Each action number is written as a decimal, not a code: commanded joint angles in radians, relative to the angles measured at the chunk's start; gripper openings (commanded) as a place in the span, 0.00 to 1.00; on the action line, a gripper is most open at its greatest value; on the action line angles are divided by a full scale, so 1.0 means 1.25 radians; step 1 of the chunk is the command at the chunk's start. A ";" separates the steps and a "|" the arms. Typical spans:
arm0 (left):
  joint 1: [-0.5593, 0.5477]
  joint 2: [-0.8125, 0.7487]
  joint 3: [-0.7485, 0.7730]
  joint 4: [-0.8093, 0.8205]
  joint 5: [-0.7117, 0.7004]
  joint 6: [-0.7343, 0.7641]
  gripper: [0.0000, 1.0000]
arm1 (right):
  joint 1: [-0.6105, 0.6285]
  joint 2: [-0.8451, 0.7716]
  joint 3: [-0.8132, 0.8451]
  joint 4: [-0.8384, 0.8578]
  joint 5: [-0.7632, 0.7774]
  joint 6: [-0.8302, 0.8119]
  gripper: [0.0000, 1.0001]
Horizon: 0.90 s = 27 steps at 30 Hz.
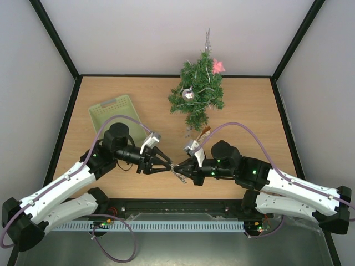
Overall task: Decorate the small christmas tree
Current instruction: Pick up the decoration item from the storage box.
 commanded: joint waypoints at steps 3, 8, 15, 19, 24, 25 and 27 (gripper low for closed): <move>-0.006 -0.029 -0.022 0.037 0.058 0.013 0.29 | 0.003 -0.029 -0.005 0.039 -0.048 0.006 0.02; -0.008 -0.032 -0.024 0.027 0.037 0.030 0.23 | 0.003 -0.023 -0.007 0.050 -0.061 0.010 0.02; -0.008 -0.026 -0.031 0.014 0.041 0.051 0.03 | 0.003 -0.033 -0.028 0.085 -0.069 0.026 0.02; -0.008 -0.029 -0.031 0.005 0.015 0.060 0.02 | 0.003 -0.041 -0.029 0.080 -0.029 0.026 0.12; -0.005 -0.058 -0.026 0.053 -0.074 0.013 0.02 | 0.003 -0.116 -0.059 0.108 0.072 0.071 0.37; -0.005 -0.060 -0.024 0.070 -0.084 -0.002 0.02 | 0.003 -0.140 -0.075 0.130 0.088 0.087 0.37; -0.005 -0.059 -0.029 0.134 -0.075 -0.037 0.02 | 0.003 -0.189 -0.112 0.186 0.106 0.133 0.35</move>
